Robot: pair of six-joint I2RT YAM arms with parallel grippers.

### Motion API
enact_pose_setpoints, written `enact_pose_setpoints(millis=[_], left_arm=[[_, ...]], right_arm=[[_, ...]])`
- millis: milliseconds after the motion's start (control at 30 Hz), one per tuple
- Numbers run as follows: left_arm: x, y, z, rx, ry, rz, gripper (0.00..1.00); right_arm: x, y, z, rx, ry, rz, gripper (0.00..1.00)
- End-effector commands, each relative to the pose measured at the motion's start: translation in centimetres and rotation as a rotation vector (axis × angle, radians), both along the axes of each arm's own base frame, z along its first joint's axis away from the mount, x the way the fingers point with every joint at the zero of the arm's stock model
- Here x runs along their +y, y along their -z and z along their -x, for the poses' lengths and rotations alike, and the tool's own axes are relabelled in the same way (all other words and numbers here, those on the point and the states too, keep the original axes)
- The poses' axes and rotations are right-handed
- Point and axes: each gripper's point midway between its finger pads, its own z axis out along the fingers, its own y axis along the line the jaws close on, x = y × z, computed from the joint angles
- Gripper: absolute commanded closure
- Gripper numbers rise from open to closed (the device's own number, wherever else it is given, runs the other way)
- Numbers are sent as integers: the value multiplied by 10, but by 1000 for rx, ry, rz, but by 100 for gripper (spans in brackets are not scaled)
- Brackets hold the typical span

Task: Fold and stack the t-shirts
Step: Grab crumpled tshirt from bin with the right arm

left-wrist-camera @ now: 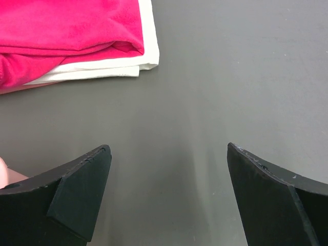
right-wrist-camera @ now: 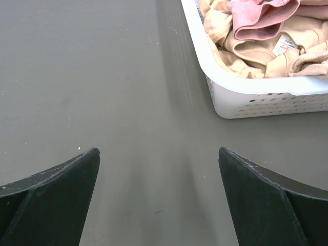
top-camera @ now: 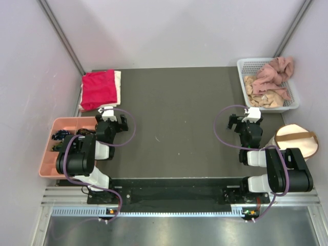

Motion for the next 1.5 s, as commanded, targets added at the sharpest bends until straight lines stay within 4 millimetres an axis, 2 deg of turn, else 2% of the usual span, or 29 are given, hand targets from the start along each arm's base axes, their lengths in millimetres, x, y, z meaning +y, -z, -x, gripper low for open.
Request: enact_pose_setpoints(millis=[0,33,67,133,167,200,233,267,300,367,400,433,467,500,533,567,600,667,733,767,800,900,1000,1067,1167,1267,1300,1400,1467], left_arm=[[1,-15,-8,-58,-11,-5,1],[18,-16,-8,-58,-119,-13,1],[26,-21,-8,-68,-179,18,1],[37,-22,-4,-61,-258,39,1],[46,-29,0,-84,-308,29,1],[53,-26,5,-63,-354,29,1],[58,-35,8,-74,-399,68,1],[70,-44,7,-77,-481,81,1],[71,-23,16,46,-505,70,1],[65,-44,4,69,-490,108,1],[62,-29,11,176,-480,98,1],[57,-42,2,186,-465,118,1],[49,-42,-1,217,-426,133,1],[46,-35,4,276,-412,137,1],[42,-46,-2,265,-395,151,1],[24,-50,-4,265,-333,160,1],[21,-60,-3,246,-324,175,1],[10,-74,-3,250,-276,198,1],[1,-92,-6,258,-238,232,1],[-4,-94,-5,282,-212,241,1],[-20,-97,-6,303,-124,258,1],[-44,-117,-9,328,-15,294,1],[-53,-146,-11,290,6,357,1],[-58,-161,-9,257,32,384,1],[-51,-186,-2,181,-16,431,1],[-41,-192,4,120,-72,466,1],[-43,-202,8,79,-38,449,1],[-54,-215,12,66,58,393,1],[-57,-200,13,151,70,367,1]], right_arm=[[-2,-14,-6,-47,6,-6,1],[-2,-15,-6,-52,8,-7,1],[-3,-17,-5,-64,14,-11,1],[-20,-19,0,-68,132,-52,1],[-26,-22,1,-59,170,-57,1],[-27,-24,1,-52,170,-51,1],[-26,-33,-5,-62,168,-51,1],[-28,-28,-2,-16,181,-45,1],[-29,-34,-2,-18,194,-52,1],[-34,-49,1,-33,234,-53,1],[-34,-51,4,-34,247,-68,1],[-36,-62,3,-45,259,-84,1],[-35,-63,8,-12,261,-96,1],[-32,-78,4,-25,258,-126,1],[-28,-84,4,-12,247,-148,1],[-26,-72,11,75,256,-172,1],[-23,-94,5,56,244,-187,1],[-16,-100,6,97,232,-201,1],[-5,-114,9,110,209,-194,1],[0,-123,9,97,197,-200,1],[6,-131,14,101,178,-200,1],[15,-153,19,75,151,-215,1],[19,-165,24,88,139,-212,1],[17,-163,29,121,141,-192,1],[17,-168,35,142,138,-181,1],[17,-170,41,155,132,-183,1],[17,-173,42,155,131,-183,1],[16,-173,44,175,132,-165,1],[14,-175,43,172,138,-152,1]])
